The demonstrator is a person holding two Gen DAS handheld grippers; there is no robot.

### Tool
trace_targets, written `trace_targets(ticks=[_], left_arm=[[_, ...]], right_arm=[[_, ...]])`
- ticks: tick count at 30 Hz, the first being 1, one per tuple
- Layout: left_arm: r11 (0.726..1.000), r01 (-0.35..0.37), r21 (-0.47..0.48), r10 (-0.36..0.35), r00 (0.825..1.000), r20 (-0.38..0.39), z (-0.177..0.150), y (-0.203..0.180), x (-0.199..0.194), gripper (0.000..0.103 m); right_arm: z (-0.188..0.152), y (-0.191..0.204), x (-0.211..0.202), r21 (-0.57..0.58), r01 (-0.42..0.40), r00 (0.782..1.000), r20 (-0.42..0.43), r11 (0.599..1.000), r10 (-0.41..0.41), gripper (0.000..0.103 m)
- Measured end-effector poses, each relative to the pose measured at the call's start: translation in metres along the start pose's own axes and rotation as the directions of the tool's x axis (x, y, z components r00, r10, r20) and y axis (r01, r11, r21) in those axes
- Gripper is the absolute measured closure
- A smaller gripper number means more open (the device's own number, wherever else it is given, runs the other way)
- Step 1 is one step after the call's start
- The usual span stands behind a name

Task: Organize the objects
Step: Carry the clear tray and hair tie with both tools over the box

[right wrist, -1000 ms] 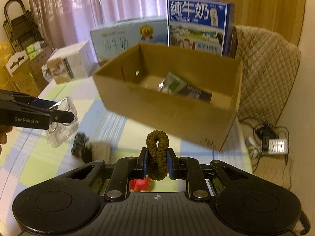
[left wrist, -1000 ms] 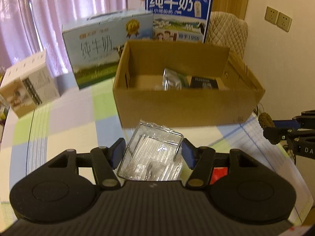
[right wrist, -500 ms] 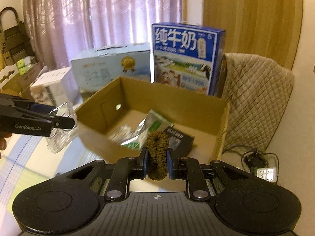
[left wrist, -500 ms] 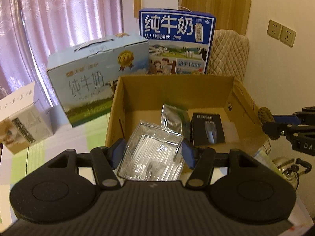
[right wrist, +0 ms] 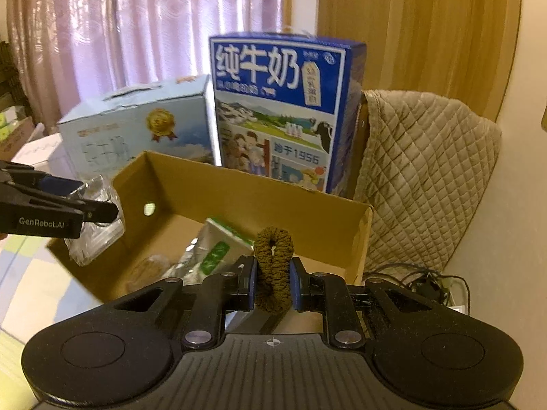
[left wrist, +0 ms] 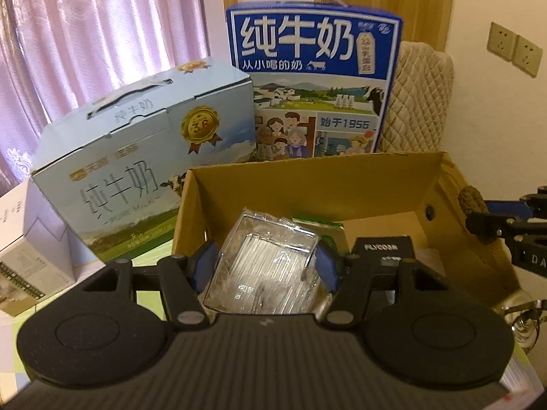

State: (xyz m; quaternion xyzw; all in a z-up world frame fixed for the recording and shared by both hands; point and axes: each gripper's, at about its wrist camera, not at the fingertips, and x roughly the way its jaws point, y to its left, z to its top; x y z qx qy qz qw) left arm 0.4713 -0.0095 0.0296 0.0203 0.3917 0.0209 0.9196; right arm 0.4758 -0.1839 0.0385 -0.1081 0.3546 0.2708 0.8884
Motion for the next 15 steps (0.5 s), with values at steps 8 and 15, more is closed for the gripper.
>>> trace_targets(ticks=[8,15], left_arm=[[0.997,-0.04,0.069,0.044,0.998,-0.053,0.011,-0.005,0.052,0.046],[0.994,-0.049,0.098,0.056,0.996,-0.072,0.015,-0.008,0.077,0.045]], right_arm=[[0.007,-0.012,0.036,-0.007,0.029,0.999,-0.04,1.0,-0.03,0.087],[0.007,-0.02,0.052,-0.01,0.047,0.997,-0.062,0.999,-0.047,0.087]])
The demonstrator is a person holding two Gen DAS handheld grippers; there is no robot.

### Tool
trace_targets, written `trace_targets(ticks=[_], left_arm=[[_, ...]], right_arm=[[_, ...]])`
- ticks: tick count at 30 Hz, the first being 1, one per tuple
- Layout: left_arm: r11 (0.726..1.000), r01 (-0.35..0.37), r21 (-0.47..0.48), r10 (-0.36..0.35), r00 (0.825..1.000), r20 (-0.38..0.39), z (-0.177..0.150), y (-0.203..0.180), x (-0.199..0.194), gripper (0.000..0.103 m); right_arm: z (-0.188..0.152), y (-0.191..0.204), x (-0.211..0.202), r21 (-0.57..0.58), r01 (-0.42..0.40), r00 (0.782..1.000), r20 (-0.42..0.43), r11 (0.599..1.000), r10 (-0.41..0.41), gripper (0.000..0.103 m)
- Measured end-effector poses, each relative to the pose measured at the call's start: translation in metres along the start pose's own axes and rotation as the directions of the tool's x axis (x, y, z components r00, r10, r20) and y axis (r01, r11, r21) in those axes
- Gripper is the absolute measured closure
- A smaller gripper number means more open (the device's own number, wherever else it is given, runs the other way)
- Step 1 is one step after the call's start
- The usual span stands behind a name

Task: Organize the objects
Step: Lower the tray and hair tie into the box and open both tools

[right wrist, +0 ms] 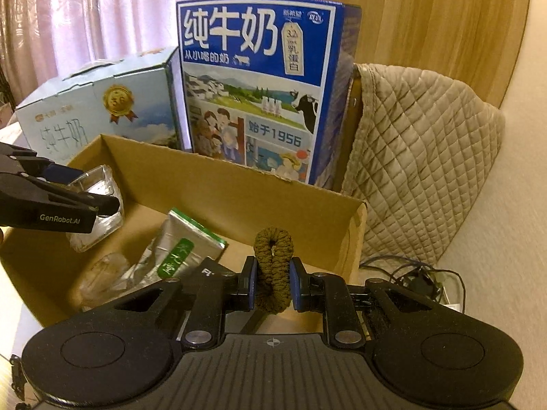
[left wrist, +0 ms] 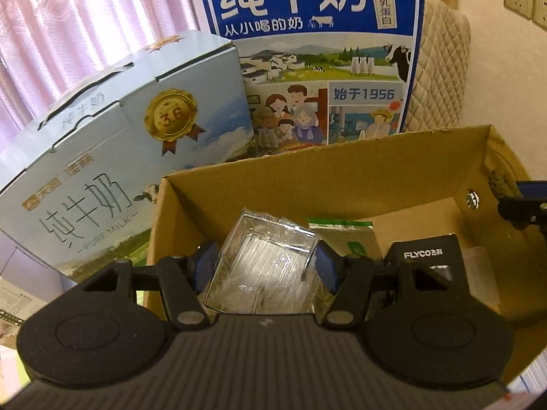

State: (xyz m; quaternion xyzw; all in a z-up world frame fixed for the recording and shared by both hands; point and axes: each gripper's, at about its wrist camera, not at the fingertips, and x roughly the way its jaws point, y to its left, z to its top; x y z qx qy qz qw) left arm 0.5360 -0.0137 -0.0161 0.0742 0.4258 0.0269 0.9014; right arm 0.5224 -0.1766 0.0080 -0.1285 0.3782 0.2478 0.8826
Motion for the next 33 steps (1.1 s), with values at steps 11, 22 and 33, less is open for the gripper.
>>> trace_targets(ticks=[11,22,33], left_arm=[[0.997,-0.013,0.072,0.009,0.998,0.066,0.003,-0.012,0.006,0.025],[0.999,0.03,0.027,-0.032,0.998,0.054,-0.001,-0.002,-0.007,0.024],[0.998,0.052,-0.038,-0.049,0.997,0.065,-0.013,0.011,-0.027,0.018]], right_arm=[[0.004,-0.006,0.009,0.007,0.015,1.0,-0.004,1.0,-0.015,0.087],[0.008,-0.005,0.011,0.016,0.025,1.0,0.018,1.0,-0.025,0.087],[0.011,-0.002,0.003,0.028,0.032,0.992,0.118,0.999,-0.035,0.045]])
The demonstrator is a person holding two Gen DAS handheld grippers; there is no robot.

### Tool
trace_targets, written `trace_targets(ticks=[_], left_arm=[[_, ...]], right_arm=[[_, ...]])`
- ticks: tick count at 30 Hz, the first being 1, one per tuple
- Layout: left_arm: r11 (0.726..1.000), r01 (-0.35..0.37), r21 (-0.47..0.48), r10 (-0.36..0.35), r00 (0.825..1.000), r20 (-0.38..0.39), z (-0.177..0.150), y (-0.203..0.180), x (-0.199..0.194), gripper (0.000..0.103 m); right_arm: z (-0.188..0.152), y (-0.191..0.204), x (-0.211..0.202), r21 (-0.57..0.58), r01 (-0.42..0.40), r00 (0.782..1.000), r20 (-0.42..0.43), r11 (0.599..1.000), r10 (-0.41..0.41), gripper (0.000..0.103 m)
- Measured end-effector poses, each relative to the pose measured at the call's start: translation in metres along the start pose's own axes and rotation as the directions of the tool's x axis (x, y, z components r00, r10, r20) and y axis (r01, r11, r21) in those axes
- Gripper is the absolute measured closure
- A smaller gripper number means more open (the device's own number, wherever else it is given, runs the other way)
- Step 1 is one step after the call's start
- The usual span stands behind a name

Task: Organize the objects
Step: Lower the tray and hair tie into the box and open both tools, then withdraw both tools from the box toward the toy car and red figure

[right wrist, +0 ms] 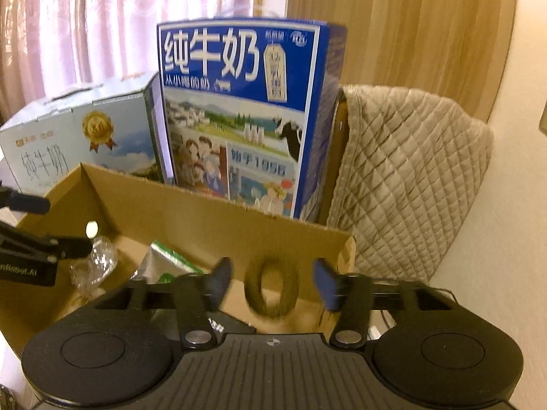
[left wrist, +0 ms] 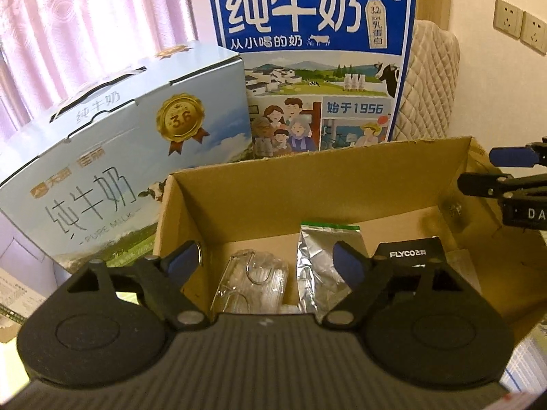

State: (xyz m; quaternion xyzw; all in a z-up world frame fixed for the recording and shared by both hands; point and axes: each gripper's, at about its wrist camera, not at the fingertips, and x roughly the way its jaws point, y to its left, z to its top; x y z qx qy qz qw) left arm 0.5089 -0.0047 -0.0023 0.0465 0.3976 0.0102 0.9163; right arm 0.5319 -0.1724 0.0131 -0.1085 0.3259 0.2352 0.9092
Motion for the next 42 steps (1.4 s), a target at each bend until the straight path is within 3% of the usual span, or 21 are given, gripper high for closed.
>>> trace_targets(ticks=[12,26,42], left_arm=[[0.997,0.015,-0.072,-0.011,0.999,0.052,-0.022,0.013,-0.056,0.001],[0.995,0.043,-0.093,-0.035,0.996,0.087,-0.058,0.006,-0.134,0.001],[0.989,0.008,-0.148,-0.001,0.999,0.051,-0.124,0.015,-0.202,0.001]], right_arm=[[-0.021,0.006,-0.055,0.06,-0.06,0.998,0.039,0.996,0.058,0.04],[-0.055,0.031,-0.134,0.087,-0.126,0.992,0.037,0.988,0.123,0.038],[-0.108,0.069,-0.187,0.086,-0.184,0.98,-0.059,0.979,0.189,0.038]])
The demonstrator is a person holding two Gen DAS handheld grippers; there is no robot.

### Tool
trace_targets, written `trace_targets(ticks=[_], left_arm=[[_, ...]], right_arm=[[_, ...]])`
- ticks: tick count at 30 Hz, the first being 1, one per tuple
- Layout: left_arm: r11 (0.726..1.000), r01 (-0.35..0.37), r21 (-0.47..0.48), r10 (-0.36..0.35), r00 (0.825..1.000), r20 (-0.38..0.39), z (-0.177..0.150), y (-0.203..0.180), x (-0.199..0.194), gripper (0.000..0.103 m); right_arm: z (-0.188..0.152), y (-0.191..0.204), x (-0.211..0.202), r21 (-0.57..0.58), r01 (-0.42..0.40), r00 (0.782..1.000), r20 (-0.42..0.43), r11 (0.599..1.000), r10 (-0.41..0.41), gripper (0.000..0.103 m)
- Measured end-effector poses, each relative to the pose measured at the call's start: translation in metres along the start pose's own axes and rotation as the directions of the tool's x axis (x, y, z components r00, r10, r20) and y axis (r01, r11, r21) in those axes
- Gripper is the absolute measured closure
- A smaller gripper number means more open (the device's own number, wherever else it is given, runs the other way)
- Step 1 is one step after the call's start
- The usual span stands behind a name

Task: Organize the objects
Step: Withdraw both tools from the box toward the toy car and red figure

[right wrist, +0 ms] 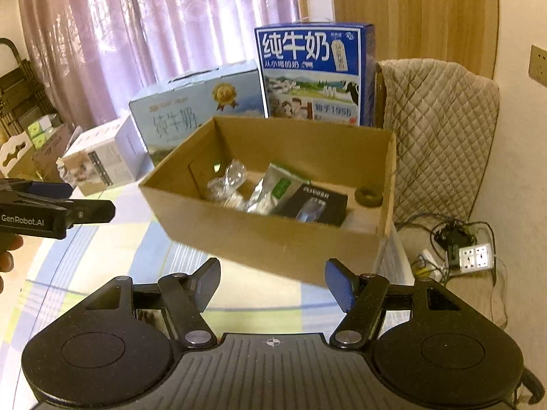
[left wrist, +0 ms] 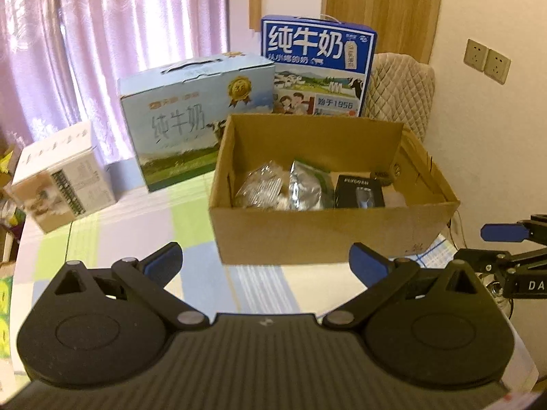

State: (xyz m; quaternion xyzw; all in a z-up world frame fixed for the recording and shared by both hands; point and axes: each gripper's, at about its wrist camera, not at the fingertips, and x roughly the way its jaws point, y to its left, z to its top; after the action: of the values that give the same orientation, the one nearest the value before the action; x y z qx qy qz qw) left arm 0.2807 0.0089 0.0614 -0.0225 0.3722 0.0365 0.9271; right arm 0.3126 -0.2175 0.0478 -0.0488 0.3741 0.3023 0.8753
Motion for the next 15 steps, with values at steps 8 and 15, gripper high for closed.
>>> trace_targets(ticks=[8,15], left_arm=[[0.999,-0.018,-0.038,0.017,0.999,-0.029,-0.029,0.011,-0.02,0.001],[0.998,-0.026,-0.059,0.022,0.998,-0.064,-0.049,0.014,-0.028,0.001]], right_arm=[[-0.021,0.011,-0.01,0.003,-0.02,0.999,-0.032,1.0,0.02,0.038],[-0.04,0.016,-0.009,0.012,-0.035,0.997,-0.074,0.999,0.036,0.038]])
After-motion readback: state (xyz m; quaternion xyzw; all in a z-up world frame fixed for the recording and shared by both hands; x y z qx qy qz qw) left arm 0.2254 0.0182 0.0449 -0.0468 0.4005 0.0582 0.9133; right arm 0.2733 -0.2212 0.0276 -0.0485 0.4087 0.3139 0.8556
